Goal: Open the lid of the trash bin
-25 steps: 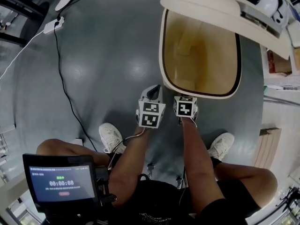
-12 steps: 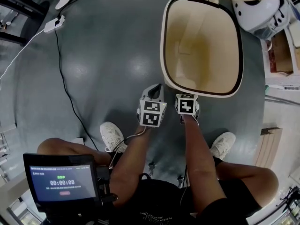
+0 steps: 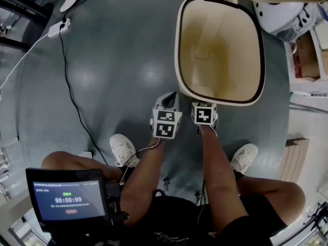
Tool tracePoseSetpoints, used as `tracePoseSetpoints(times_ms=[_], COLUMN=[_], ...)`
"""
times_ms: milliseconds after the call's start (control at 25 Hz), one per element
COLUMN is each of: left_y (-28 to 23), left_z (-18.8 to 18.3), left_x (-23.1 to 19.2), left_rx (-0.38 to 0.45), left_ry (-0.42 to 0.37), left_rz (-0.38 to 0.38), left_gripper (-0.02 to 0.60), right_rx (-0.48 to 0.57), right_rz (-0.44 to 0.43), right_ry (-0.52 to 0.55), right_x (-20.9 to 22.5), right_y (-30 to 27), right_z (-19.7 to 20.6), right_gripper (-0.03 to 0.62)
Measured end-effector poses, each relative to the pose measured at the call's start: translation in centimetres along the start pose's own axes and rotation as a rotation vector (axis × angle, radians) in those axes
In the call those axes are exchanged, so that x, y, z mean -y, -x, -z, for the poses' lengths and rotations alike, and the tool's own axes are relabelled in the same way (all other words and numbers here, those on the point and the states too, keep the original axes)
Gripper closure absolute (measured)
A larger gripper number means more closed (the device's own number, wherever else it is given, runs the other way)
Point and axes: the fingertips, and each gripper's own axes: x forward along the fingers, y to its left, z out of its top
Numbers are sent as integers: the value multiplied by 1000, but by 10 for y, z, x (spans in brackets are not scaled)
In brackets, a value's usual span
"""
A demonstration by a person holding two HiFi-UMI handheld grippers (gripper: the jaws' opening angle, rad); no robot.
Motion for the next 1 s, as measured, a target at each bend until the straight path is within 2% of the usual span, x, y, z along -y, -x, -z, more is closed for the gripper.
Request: tracePoseSetpoints(times_ms=[720, 1000], left_y=[-1, 1], left_z=[-4, -3], left_x=[-2, 1], left_rx=[10, 3], left_ry=[-4, 20], left_rz=[-8, 5], left_gripper=[584, 584], right_rx=[1, 8], right_rz=[12, 15], right_ry=[10, 18], right_x=[3, 2], right_y=[0, 1], right_z=[1, 0], right_gripper=[589, 589])
